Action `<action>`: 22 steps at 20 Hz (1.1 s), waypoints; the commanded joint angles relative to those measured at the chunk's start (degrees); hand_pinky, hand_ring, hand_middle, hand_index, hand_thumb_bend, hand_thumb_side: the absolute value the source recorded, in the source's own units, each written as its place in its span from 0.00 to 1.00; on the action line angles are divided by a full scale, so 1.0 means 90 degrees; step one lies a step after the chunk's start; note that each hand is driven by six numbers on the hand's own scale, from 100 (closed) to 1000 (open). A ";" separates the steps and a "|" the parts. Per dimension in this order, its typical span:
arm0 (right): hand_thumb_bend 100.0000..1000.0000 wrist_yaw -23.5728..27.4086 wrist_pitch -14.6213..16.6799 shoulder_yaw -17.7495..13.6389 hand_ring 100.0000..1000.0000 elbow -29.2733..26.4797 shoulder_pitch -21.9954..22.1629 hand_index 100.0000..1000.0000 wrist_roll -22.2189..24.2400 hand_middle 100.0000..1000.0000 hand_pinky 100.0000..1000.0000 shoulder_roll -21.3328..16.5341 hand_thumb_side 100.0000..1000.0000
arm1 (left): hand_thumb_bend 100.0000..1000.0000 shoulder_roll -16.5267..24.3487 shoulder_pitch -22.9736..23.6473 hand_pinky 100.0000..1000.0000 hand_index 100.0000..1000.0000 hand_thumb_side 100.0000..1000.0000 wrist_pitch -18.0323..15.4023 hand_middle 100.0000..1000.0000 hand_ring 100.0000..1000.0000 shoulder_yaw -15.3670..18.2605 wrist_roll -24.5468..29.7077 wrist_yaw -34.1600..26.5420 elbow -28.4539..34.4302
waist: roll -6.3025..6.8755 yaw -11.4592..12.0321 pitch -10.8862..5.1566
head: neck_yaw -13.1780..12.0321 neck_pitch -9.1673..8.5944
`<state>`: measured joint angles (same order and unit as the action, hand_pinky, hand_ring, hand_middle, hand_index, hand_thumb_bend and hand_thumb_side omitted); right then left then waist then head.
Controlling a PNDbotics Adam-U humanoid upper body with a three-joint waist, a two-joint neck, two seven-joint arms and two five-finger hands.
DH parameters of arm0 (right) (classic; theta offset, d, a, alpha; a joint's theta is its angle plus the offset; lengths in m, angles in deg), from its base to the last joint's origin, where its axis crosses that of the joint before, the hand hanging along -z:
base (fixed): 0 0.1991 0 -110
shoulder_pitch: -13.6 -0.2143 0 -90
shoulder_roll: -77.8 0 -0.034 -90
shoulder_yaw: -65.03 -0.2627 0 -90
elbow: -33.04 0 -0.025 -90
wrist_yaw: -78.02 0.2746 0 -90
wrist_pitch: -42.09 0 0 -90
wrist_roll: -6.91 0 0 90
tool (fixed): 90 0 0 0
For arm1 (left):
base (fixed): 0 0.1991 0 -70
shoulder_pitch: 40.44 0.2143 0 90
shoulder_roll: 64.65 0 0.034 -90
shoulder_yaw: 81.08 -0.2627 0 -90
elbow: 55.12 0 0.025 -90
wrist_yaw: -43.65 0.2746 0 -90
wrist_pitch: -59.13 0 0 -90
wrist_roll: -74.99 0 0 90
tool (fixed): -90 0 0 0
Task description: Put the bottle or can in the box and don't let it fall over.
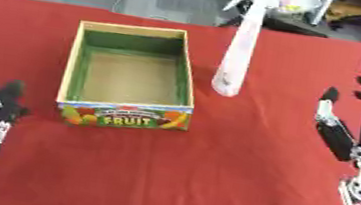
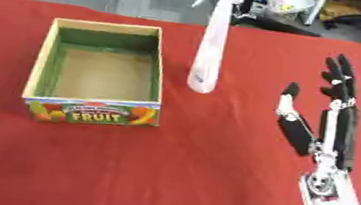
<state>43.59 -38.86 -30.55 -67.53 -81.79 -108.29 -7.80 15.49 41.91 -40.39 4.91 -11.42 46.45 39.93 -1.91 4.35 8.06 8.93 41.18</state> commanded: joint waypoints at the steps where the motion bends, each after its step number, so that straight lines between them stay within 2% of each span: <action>1: 0.00 0.0066 0.0058 -0.0014 0.82 -0.0060 -0.0025 0.94 0.0049 1.00 0.71 -0.0101 0.41 | 0.37 0.0065 -0.0052 0.86 0.87 0.77 -0.0021 0.94 1.00 0.0046 0.0008 -0.0024 0.0101 | 0.0007 -0.0001 -0.0082 | 0.0012 0.0004; 11: 0.00 -0.0094 0.0017 -0.0028 0.82 -0.0054 -0.0027 0.96 0.0185 1.00 0.71 -0.0110 0.41 | 0.37 0.0071 -0.0055 0.86 0.87 0.77 -0.0021 0.94 1.00 0.0048 0.0009 -0.0025 0.0105 | 0.0012 -0.0007 -0.0083 | 0.0014 0.0017; 22: 0.00 0.0065 0.0069 -0.0018 0.82 -0.0062 -0.0031 0.95 0.0095 1.00 0.71 -0.0105 0.41 | 0.37 0.0075 -0.0063 0.86 0.87 0.77 -0.0020 0.94 1.00 0.0046 0.0013 -0.0028 0.0108 | 0.0017 -0.0010 -0.0087 | 0.0023 0.0016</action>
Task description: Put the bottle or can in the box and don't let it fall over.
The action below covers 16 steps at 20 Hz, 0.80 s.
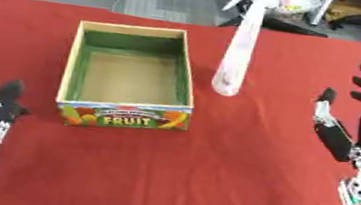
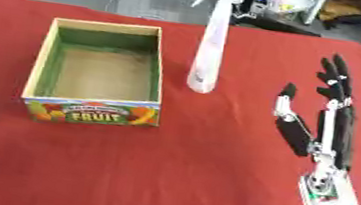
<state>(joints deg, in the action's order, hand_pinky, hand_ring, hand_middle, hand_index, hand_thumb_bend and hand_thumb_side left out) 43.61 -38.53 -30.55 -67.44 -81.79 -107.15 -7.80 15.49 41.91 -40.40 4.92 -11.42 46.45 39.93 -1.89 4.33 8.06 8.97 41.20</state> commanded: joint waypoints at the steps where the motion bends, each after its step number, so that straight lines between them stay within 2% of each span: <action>1: 0.00 0.0075 0.0052 -0.0018 0.82 -0.0073 -0.0030 0.95 -0.0035 1.00 0.71 -0.0105 0.41 | 0.37 0.0075 -0.0063 0.86 0.87 0.77 -0.0019 0.94 1.00 0.0045 0.0013 -0.0027 0.0107 | 0.0014 -0.0008 -0.0086 | 0.0016 0.0014; 5: 0.00 0.0080 0.0098 -0.0018 0.84 -0.0059 -0.0031 0.98 -0.0008 1.00 0.72 -0.0115 0.41 | 0.37 0.0076 -0.0066 0.86 0.87 0.77 -0.0019 0.94 1.00 0.0045 0.0013 -0.0028 0.0108 | 0.0012 -0.0006 -0.0085 | 0.0017 0.0010; 11: 0.00 -0.0306 -0.0128 -0.0037 0.85 -0.0052 -0.0038 0.99 0.0340 1.00 0.73 -0.0118 0.41 | 0.37 0.0075 -0.0063 0.86 0.87 0.77 -0.0020 0.94 1.00 0.0048 0.0013 -0.0028 0.0108 | 0.0009 -0.0008 -0.0085 | 0.0017 0.0004; 16: 0.00 0.0096 0.0039 0.0006 0.85 -0.0132 -0.0035 1.00 0.0303 1.00 0.74 -0.0080 0.41 | 0.37 0.0070 -0.0061 0.86 0.87 0.77 -0.0020 0.94 1.00 0.0046 0.0016 -0.0027 0.0106 | 0.0010 -0.0007 -0.0084 | 0.0023 0.0002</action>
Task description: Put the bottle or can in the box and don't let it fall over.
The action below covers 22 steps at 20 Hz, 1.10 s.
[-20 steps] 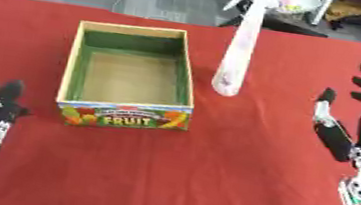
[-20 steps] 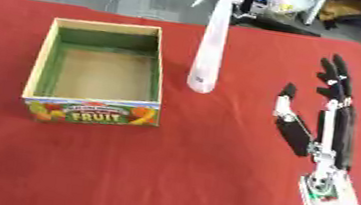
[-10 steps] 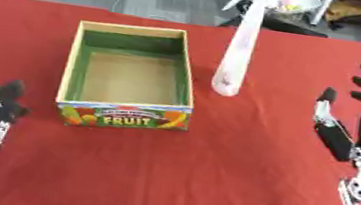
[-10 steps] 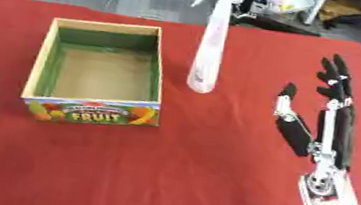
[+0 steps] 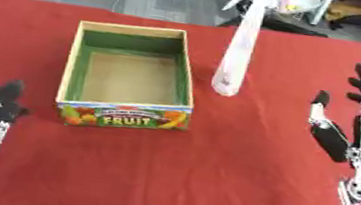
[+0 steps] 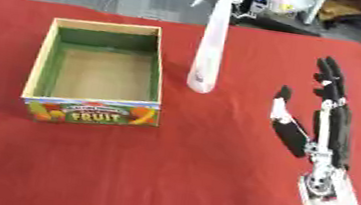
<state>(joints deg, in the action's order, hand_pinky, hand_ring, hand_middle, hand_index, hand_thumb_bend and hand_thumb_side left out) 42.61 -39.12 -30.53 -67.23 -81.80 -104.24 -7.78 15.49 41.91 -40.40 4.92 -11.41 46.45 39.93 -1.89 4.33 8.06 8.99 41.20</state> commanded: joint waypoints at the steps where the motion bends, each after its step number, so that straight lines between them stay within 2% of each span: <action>1: 0.00 0.0310 0.0153 0.0002 0.85 -0.0155 -0.0033 1.00 -0.0033 1.00 0.74 -0.0087 0.41 | 0.37 0.0070 -0.0061 0.86 0.87 0.77 -0.0020 0.94 1.00 0.0047 0.0014 -0.0027 0.0106 | 0.0010 -0.0008 -0.0084 | 0.0023 0.0002; 6: 0.00 0.0184 0.0119 -0.0048 0.85 -0.0119 -0.0032 0.99 -0.0001 1.00 0.74 -0.0118 0.41 | 0.37 0.0069 -0.0057 0.86 0.87 0.77 -0.0019 0.94 1.00 0.0050 0.0009 -0.0028 0.0106 | 0.0012 -0.0014 -0.0087 | 0.0021 -0.0001; 9: 0.00 0.0377 0.0226 -0.0005 0.85 -0.0150 -0.0033 1.00 -0.0019 1.00 0.74 -0.0096 0.41 | 0.37 0.0068 -0.0058 0.86 0.87 0.77 -0.0020 0.94 1.00 0.0050 0.0009 -0.0029 0.0107 | 0.0014 -0.0013 -0.0088 | 0.0024 -0.0002; 12: 0.00 0.0220 0.0187 -0.0021 0.85 -0.0118 -0.0037 0.99 -0.0002 1.00 0.74 -0.0118 0.41 | 0.37 0.0067 -0.0058 0.86 0.87 0.77 -0.0021 0.94 1.00 0.0050 0.0013 -0.0028 0.0107 | 0.0013 -0.0009 -0.0088 | 0.0028 -0.0002; 17: 0.00 0.0499 0.0250 0.0147 0.89 -0.0020 -0.0076 1.00 0.0132 1.00 0.75 -0.0280 0.41 | 0.37 0.0068 -0.0058 0.86 0.87 0.77 -0.0020 0.94 1.00 0.0040 0.0021 -0.0029 0.0103 | 0.0003 0.0012 -0.0096 | 0.0044 0.0004; 20: 0.00 0.0949 0.0319 0.0310 0.96 0.0132 -0.0171 1.00 0.0230 1.00 0.78 -0.0483 0.41 | 0.37 0.0067 -0.0056 0.86 0.87 0.77 -0.0019 0.94 1.00 0.0038 0.0024 -0.0030 0.0098 | -0.0002 0.0037 -0.0104 | 0.0050 -0.0005; 22: 0.00 0.1141 0.0365 0.0378 0.94 0.0222 -0.0240 1.00 0.0325 1.00 0.77 -0.0615 0.41 | 0.37 0.0069 -0.0055 0.86 0.87 0.77 -0.0020 0.94 1.00 0.0037 0.0024 -0.0032 0.0099 | -0.0003 0.0049 -0.0104 | 0.0056 -0.0006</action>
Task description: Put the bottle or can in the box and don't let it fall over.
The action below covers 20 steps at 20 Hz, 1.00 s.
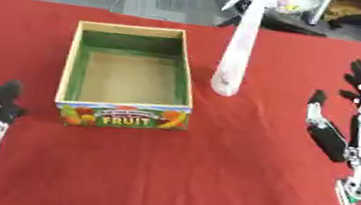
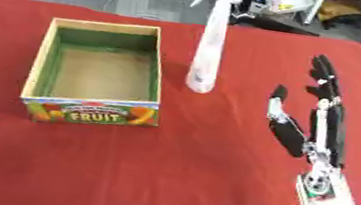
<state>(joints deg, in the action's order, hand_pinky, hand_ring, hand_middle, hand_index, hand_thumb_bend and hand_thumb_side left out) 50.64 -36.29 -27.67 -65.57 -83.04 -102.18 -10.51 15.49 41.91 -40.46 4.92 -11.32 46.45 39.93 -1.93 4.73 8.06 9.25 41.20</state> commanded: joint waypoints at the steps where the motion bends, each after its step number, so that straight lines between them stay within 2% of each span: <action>1: 0.00 0.0293 0.0030 0.0067 0.87 0.0071 -0.0136 0.93 0.0084 1.00 0.74 -0.0368 0.41 | 0.37 0.0069 -0.0054 0.86 0.87 0.77 -0.0014 0.94 1.00 0.0037 0.0014 -0.0032 0.0099 | 0.0002 0.0007 -0.0103 | 0.0029 -0.0004; 2: 0.00 0.0320 -0.0011 0.0073 0.79 0.0102 -0.0163 0.83 0.0029 1.00 0.69 -0.0409 0.41 | 0.37 0.0070 -0.0054 0.86 0.87 0.77 -0.0013 0.94 1.00 0.0035 0.0015 -0.0032 0.0098 | 0.0001 0.0009 -0.0102 | 0.0031 -0.0005; 4: 0.00 0.0307 -0.0127 0.0092 0.75 0.0146 -0.0201 0.77 -0.0121 1.00 0.68 -0.0464 0.41 | 0.37 0.0068 -0.0056 0.86 0.87 0.77 -0.0014 0.94 1.00 0.0031 0.0019 -0.0030 0.0097 | -0.0003 0.0016 -0.0096 | 0.0029 -0.0005; 7: 0.00 0.0294 -0.0219 0.0155 0.78 0.0162 -0.0215 0.78 -0.0192 1.00 0.70 -0.0493 0.41 | 0.37 0.0068 -0.0056 0.86 0.87 0.77 -0.0014 0.94 1.00 0.0032 0.0019 -0.0028 0.0095 | -0.0008 0.0025 -0.0088 | 0.0027 -0.0001; 9: 0.00 0.0323 -0.0236 0.0183 0.74 0.0163 -0.0218 0.77 -0.0098 1.00 0.69 -0.0514 0.41 | 0.37 0.0069 -0.0057 0.86 0.87 0.77 -0.0013 0.94 1.00 0.0031 0.0019 -0.0026 0.0093 | -0.0009 0.0027 -0.0087 | 0.0025 0.0000; 11: 0.00 0.0358 -0.0233 0.0186 0.61 0.0141 -0.0226 0.69 -0.0023 1.00 0.64 -0.0532 0.41 | 0.37 0.0069 -0.0056 0.86 0.87 0.77 -0.0014 0.94 1.00 0.0030 0.0021 -0.0026 0.0092 | -0.0010 0.0026 -0.0090 | 0.0025 0.0000; 12: 0.00 0.0365 -0.0247 0.0176 0.50 0.0131 -0.0234 0.55 -0.0039 0.99 0.58 -0.0541 0.41 | 0.37 0.0069 -0.0056 0.86 0.87 0.77 -0.0014 0.94 1.00 0.0031 0.0020 -0.0026 0.0092 | -0.0010 0.0025 -0.0092 | 0.0024 -0.0001; 13: 0.00 0.0346 -0.0289 0.0157 0.45 0.0128 -0.0243 0.49 -0.0101 0.93 0.54 -0.0552 0.41 | 0.37 0.0069 -0.0057 0.86 0.87 0.77 -0.0015 0.94 1.00 0.0032 0.0020 -0.0026 0.0093 | -0.0009 0.0025 -0.0094 | 0.0024 -0.0002; 14: 0.00 0.0306 -0.0342 0.0150 0.44 0.0124 -0.0251 0.47 -0.0185 0.91 0.54 -0.0559 0.41 | 0.37 0.0070 -0.0057 0.86 0.87 0.77 -0.0016 0.94 1.00 0.0032 0.0020 -0.0028 0.0095 | -0.0008 0.0026 -0.0095 | 0.0025 -0.0003; 15: 0.00 0.0286 -0.0369 0.0160 0.52 0.0113 -0.0257 0.56 -0.0253 0.99 0.58 -0.0557 0.41 | 0.37 0.0070 -0.0057 0.86 0.87 0.77 -0.0016 0.94 1.00 0.0032 0.0020 -0.0029 0.0096 | -0.0007 0.0027 -0.0095 | 0.0026 -0.0007; 18: 0.00 0.0334 -0.0362 0.0216 0.81 0.0098 -0.0251 0.86 -0.0277 1.00 0.69 -0.0558 0.41 | 0.37 0.0071 -0.0058 0.86 0.87 0.77 -0.0015 0.94 1.00 0.0032 0.0020 -0.0031 0.0097 | -0.0008 0.0028 -0.0095 | 0.0032 -0.0011; 20: 0.00 0.0389 -0.0317 0.0247 0.90 0.0106 -0.0250 0.95 -0.0125 1.00 0.75 -0.0568 0.41 | 0.37 0.0070 -0.0059 0.86 0.87 0.77 -0.0014 0.94 1.00 0.0028 0.0023 -0.0030 0.0096 | -0.0010 0.0029 -0.0093 | 0.0028 -0.0012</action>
<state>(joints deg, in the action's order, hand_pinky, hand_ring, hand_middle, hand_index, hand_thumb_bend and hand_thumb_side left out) 53.73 -39.33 -25.41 -63.61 -84.73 -103.67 -13.76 15.49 41.91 -40.50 4.92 -11.23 46.44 39.93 -2.08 4.97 8.05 9.29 41.20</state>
